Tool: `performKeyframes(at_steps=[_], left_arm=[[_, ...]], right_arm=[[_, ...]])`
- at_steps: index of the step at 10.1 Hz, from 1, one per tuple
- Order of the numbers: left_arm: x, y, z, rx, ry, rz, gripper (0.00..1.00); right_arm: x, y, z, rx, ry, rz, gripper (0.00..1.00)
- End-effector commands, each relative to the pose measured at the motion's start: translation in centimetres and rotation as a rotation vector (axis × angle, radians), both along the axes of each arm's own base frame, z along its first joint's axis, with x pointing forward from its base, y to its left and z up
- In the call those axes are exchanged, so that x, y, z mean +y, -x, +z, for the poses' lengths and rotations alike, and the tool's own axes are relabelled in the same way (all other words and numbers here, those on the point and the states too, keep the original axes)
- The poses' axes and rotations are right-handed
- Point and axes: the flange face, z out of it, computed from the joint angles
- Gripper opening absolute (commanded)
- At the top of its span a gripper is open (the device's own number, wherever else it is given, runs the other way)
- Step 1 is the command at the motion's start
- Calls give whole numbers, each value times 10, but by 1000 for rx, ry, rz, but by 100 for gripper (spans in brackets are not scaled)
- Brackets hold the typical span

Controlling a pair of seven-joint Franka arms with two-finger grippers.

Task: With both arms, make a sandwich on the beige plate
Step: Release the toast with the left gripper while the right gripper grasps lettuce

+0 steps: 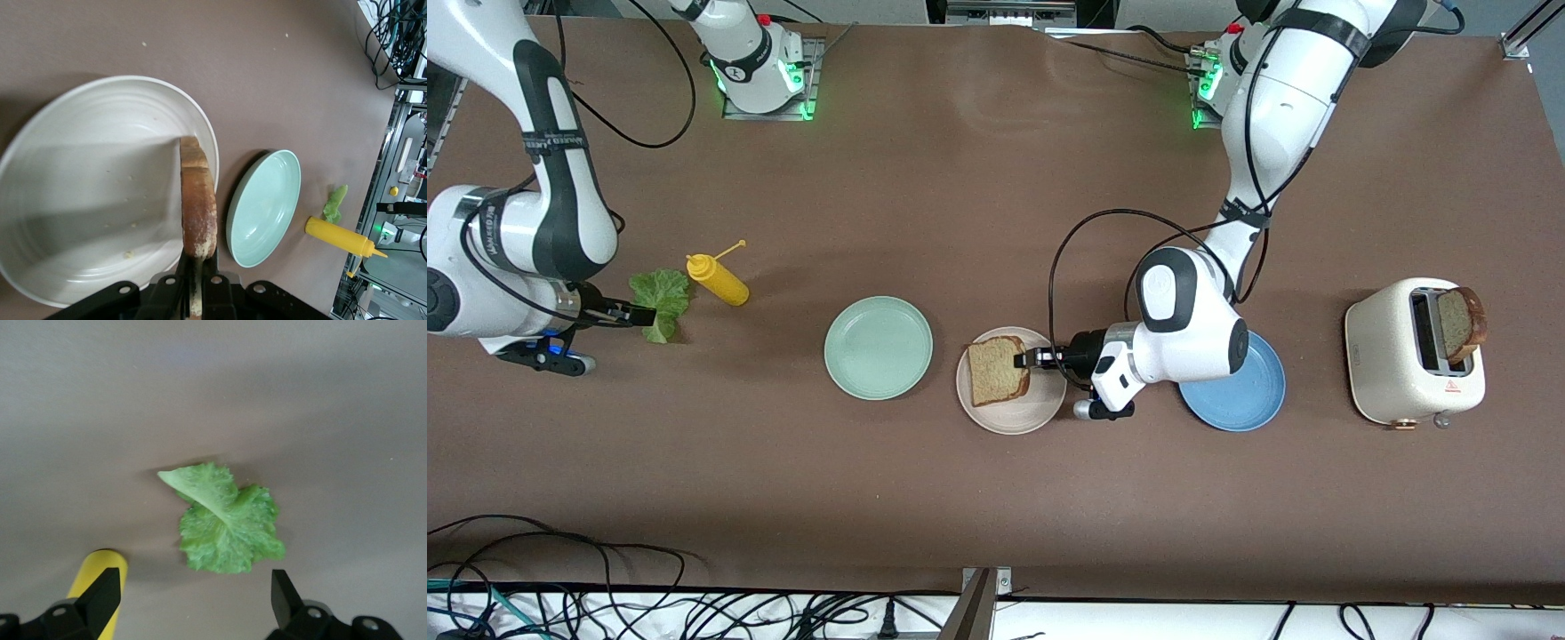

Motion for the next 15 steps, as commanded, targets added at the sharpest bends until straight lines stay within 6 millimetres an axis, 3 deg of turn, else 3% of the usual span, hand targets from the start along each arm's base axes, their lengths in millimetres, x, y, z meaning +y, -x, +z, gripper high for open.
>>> performKeyframes(at_steps=[1,2,3,6,7,8,9,10,11,12,13,14,15], left_arm=[[1,-6,0,-11,17,20,0],[6,-8,0,-13,11,27,11],[13,-8,-5,-8,2,32,98],[60,-25,-3,-21,-48,90,100],[80,-29,2,-30,-69,115,100],[87,-32,7,-38,-75,123,100],[96,-36,15,-56,-88,130,100],[118,-45,24,-79,-119,154,100],[135,-47,37,-97,-159,146,100],[140,-44,50,-128,-216,101,100],[165,-45,71,-154,-252,103,100],[198,-47,98,-184,-275,127,100],[229,-38,130,-217,-335,111,100]], right_arm=[[-12,14,-28,11,-9,26,100],[-14,17,-41,14,-12,28,100],[-22,21,-54,28,-22,38,100],[-28,26,-80,64,-33,47,100],[-35,28,-93,64,-34,38,100],[-38,30,-102,74,-44,51,100],[-39,31,-104,77,-46,50,100],[-38,32,-107,83,-49,50,100],[-38,32,-109,85,-52,48,87],[-41,33,-109,87,-53,45,47],[-41,33,-109,89,-57,54,21],[-41,33,-109,89,-57,56,5],[-41,33,-109,87,-59,54,0]])
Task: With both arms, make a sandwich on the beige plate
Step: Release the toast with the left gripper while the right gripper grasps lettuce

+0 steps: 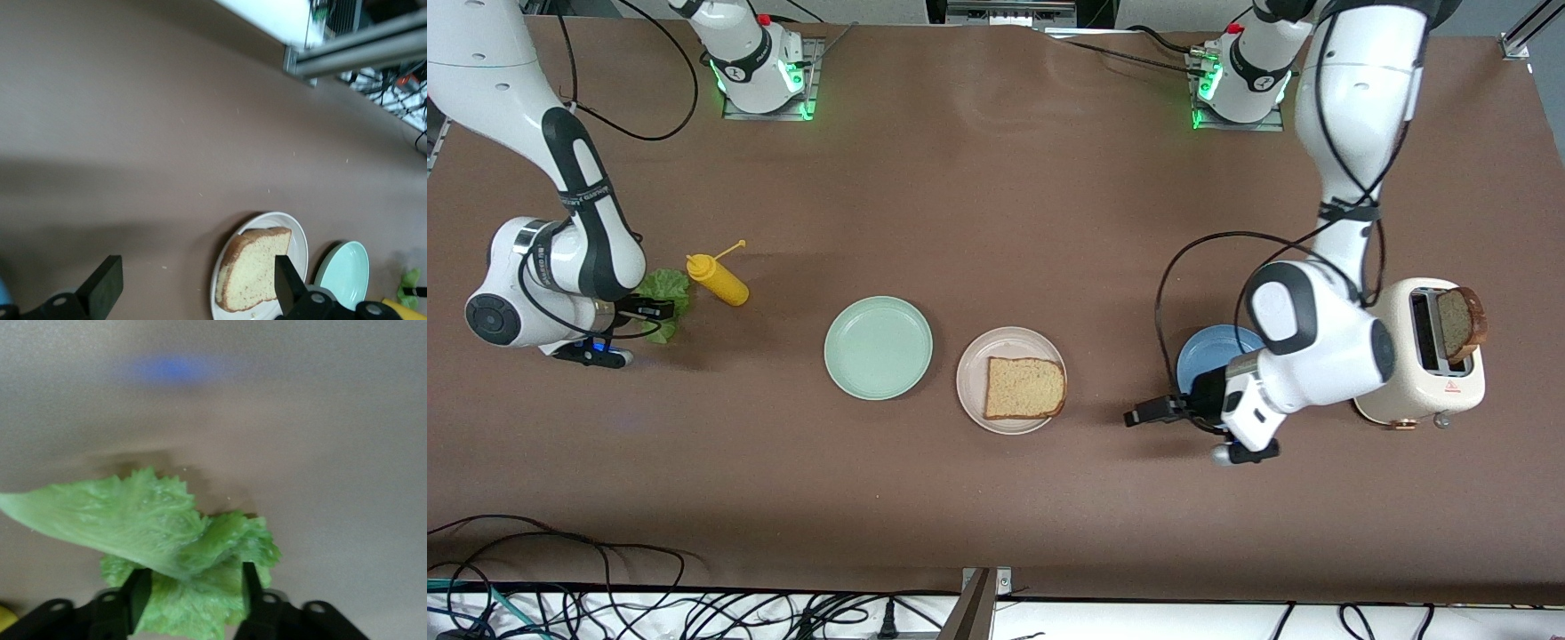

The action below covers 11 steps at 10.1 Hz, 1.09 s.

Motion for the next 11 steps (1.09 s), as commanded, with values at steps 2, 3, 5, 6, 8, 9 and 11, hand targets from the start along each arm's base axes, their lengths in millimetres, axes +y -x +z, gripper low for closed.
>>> performKeyframes(at_steps=[2,3,5,6,8,9,11], left_arm=[[69,57,116,-79,-272,-145,100],[91,73,161,-99,-369,-195,100],[135,106,223,-68,-422,-202,100],[160,127,250,-36,-488,-204,100],[192,172,290,60,-527,-201,100],[203,182,300,88,-543,-193,100],[195,184,303,124,-597,-211,100]], right_arm=[[-2,0,1,-7,-16,12,0],[-2,-1,3,-11,-16,11,0],[-1,-5,15,-26,-14,14,0],[-1,-9,29,-36,-14,17,0],[6,-23,80,-21,-16,25,0],[13,-33,110,-10,-23,33,0],[19,-52,170,13,-27,32,0]])
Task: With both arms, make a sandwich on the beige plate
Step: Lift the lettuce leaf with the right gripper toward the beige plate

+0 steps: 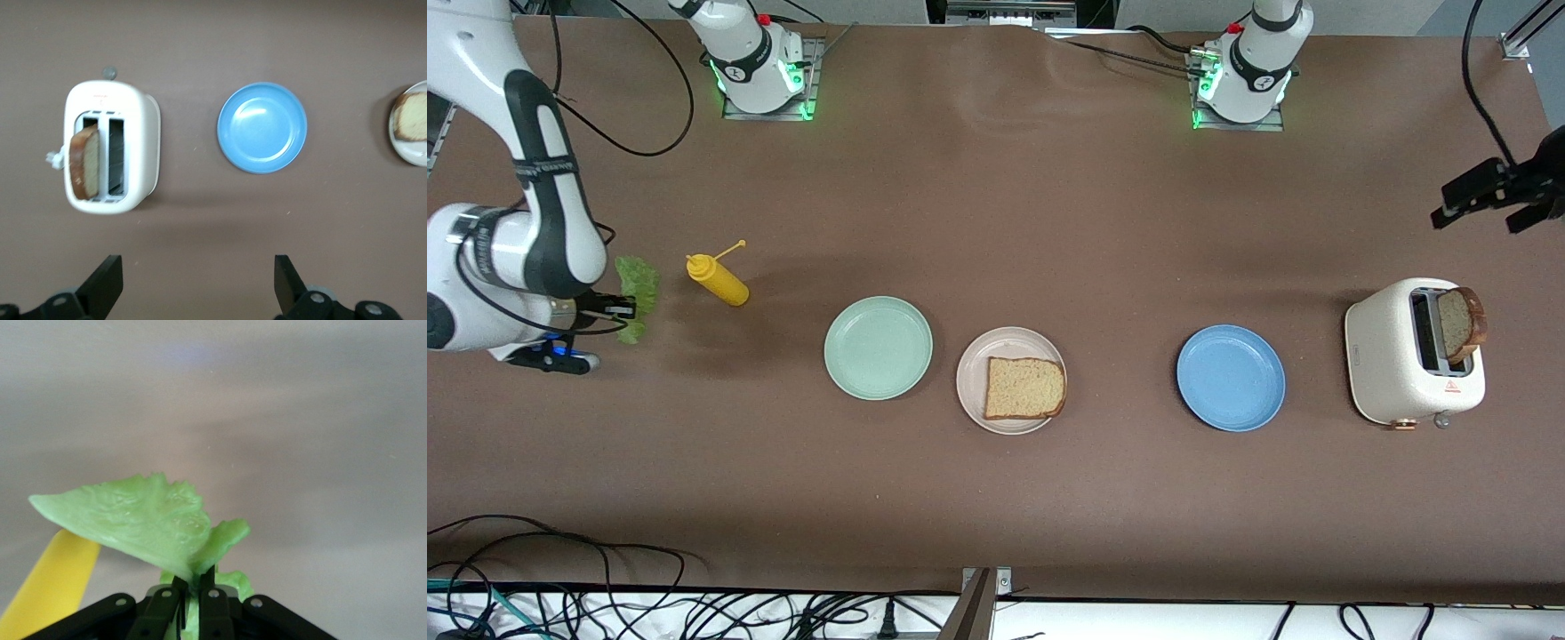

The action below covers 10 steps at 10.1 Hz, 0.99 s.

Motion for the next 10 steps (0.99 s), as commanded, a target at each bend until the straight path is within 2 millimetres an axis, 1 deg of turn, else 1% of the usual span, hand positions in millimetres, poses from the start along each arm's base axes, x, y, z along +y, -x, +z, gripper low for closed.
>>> performKeyframes(at_steps=[1,2,4,5,6,7,9,10], left_arm=[[-16,1,-1,20,-46,13,100],[-22,0,1,14,-44,41,100],[-16,6,0,59,-37,70,100],[-13,8,-1,71,-36,76,100],[-13,9,-1,77,-36,76,100],[-13,10,-2,82,-35,76,100],[-10,10,-2,84,-35,80,100],[-7,10,-3,85,-35,85,100]], right_arm=[[21,-25,70,-13,-24,38,0],[41,-34,95,-38,-34,64,0],[90,-51,149,-127,-72,143,0],[119,-57,169,-182,-93,186,0],[150,-61,180,-216,-117,219,0],[188,-64,185,-256,-124,225,0],[276,-65,184,-360,-150,309,0],[320,-62,181,-407,-167,343,0]])
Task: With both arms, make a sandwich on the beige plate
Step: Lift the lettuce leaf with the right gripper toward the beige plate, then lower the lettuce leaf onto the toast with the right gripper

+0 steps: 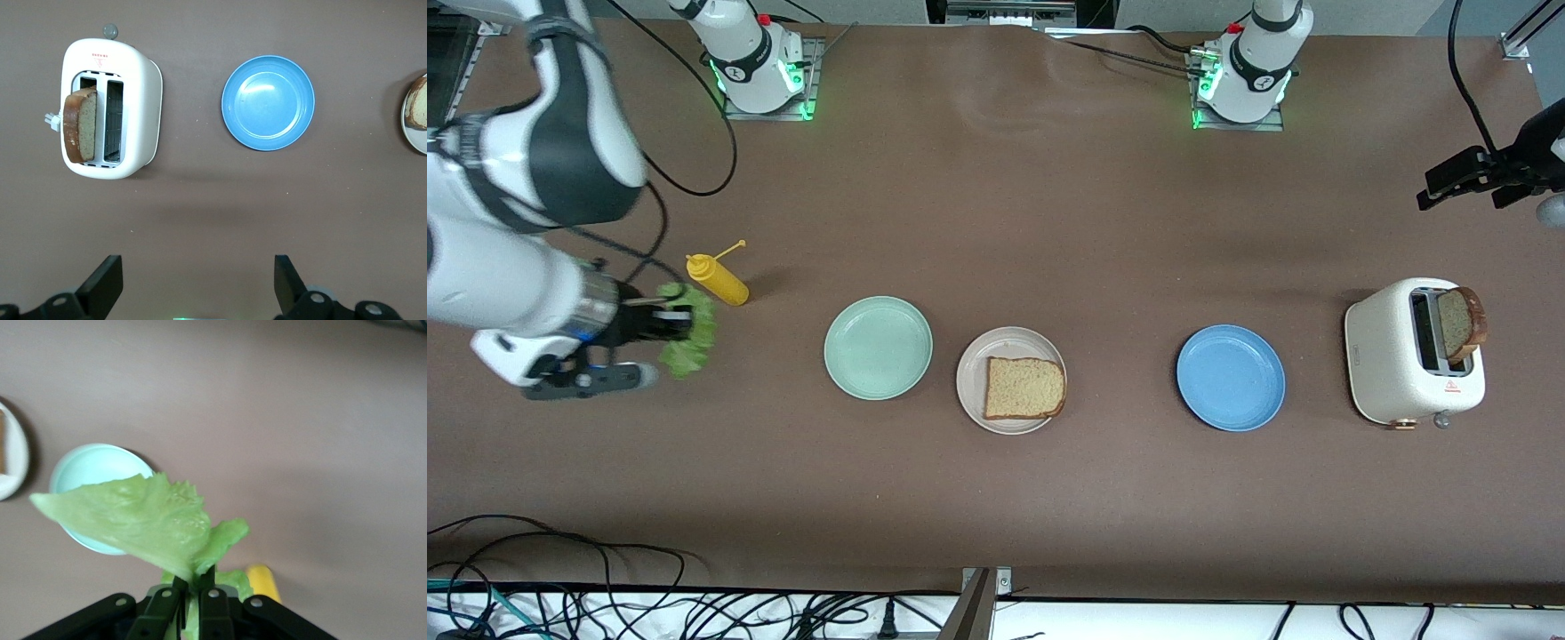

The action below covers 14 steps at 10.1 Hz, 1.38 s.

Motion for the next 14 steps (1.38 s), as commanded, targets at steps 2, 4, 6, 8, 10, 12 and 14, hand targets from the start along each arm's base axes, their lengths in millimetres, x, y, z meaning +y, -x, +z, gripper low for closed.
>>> performKeyframes(at_steps=[2,4,6,8,10,12,14], left_arm=[[6,3,4,9,-27,13,100],[6,3,3,9,-27,13,100],[5,3,4,7,-27,10,100],[4,3,4,7,-27,8,100],[6,3,4,7,-27,11,100],[6,3,4,7,-27,11,100],[7,2,3,9,-26,13,100]], right_arm=[[120,2,-15,-144,-74,102,0],[189,14,-35,-226,-120,188,0],[255,31,-67,-315,-133,295,0],[306,47,-116,-379,-146,427,0],[334,57,-164,-418,-171,575,0],[341,62,-190,-416,-157,661,0],[349,70,-210,-396,-142,729,0]])
